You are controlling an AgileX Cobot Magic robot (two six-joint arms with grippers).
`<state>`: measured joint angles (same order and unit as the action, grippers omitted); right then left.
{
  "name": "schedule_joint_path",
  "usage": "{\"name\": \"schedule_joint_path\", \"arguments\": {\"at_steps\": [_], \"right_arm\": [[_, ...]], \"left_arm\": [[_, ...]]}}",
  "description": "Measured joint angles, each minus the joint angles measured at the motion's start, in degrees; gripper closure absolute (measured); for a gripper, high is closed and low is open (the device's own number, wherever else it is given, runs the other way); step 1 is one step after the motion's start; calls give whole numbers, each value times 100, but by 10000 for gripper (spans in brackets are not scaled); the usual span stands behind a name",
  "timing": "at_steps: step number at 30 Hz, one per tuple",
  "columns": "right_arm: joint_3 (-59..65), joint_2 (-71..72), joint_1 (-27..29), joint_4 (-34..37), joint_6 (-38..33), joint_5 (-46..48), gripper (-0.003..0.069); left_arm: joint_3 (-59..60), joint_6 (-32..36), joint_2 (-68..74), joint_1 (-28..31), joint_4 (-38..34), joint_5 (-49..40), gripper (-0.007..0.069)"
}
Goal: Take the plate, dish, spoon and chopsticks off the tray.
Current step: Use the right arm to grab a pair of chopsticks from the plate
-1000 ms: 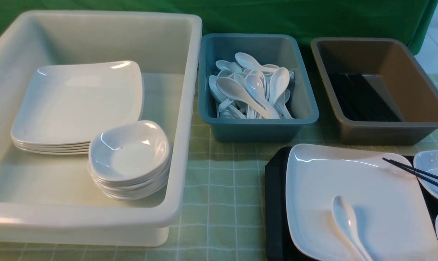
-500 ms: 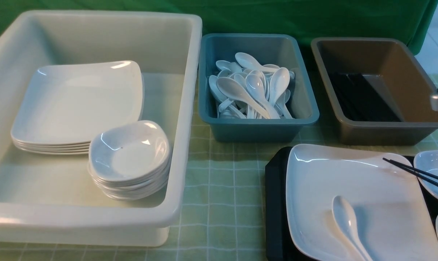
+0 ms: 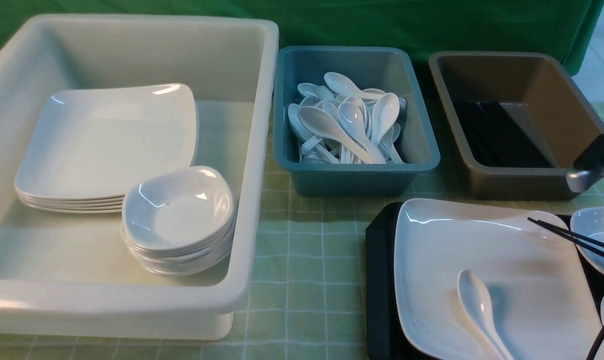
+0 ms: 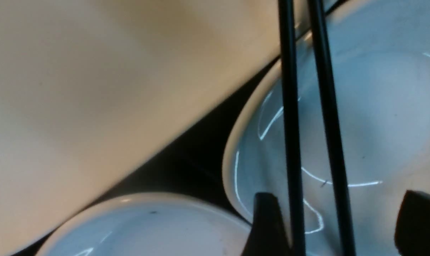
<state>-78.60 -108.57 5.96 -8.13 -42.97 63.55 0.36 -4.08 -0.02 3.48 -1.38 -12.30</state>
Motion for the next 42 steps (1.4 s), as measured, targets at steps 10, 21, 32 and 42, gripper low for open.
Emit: {"name": "schedule_joint_path", "arguments": {"at_steps": [10, 21, 32, 42], "right_arm": [[0, -79, 0, -25, -83, -272, 228], [0, -84, 0, -20, -140, -307, 228], [0, -210, 0, -20, -140, -307, 228], [0, -411, 0, -20, -140, -332, 228]], "left_arm": [[0, 0, 0, 0, 0, 0, 603], [0, 0, 0, 0, 0, 0, 603], [0, 0, 0, 0, 0, 0, 603], [0, 0, 0, 0, 0, 0, 603]]}}
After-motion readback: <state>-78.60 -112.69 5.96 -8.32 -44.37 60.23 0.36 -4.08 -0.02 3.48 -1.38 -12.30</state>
